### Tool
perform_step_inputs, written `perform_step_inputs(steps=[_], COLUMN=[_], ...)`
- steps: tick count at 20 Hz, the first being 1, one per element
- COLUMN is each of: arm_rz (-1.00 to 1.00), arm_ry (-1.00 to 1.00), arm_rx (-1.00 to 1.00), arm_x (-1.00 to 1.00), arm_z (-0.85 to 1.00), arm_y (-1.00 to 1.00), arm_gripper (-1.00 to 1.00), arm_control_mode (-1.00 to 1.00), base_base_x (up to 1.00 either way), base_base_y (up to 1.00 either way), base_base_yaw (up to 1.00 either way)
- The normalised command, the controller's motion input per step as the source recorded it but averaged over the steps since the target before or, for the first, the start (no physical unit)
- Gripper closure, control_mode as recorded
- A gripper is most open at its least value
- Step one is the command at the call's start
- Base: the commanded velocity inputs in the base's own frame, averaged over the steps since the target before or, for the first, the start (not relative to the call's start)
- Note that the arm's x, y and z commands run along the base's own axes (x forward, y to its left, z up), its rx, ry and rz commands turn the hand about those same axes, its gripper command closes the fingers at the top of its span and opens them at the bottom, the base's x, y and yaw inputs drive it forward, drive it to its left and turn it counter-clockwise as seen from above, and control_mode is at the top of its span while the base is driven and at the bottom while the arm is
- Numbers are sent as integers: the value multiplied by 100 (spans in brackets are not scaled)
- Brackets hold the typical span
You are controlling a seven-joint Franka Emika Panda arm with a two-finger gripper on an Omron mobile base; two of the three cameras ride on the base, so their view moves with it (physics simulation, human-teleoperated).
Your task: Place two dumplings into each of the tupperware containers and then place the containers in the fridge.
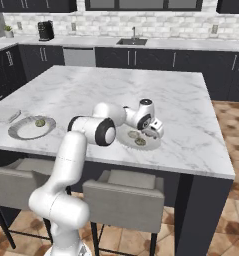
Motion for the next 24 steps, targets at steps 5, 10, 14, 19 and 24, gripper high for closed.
perform_step_inputs(steps=[5,10,14,19,24], arm_rz=[-2,3,7,15,20], arm_ry=[-8,-35,-12,1,7], arm_rx=[0,0,-1,-7,-13], arm_x=[-88,-93,-71,-33,-1], arm_z=[6,17,86,100,72], arm_y=[45,100,100,100,99], arm_gripper=[100,100,100,100,100], arm_control_mode=[-100,-100,-100,-100,-100], base_base_x=[0,0,0,0,0], base_base_y=[0,0,0,0,0], base_base_yaw=[0,0,0,0,0])
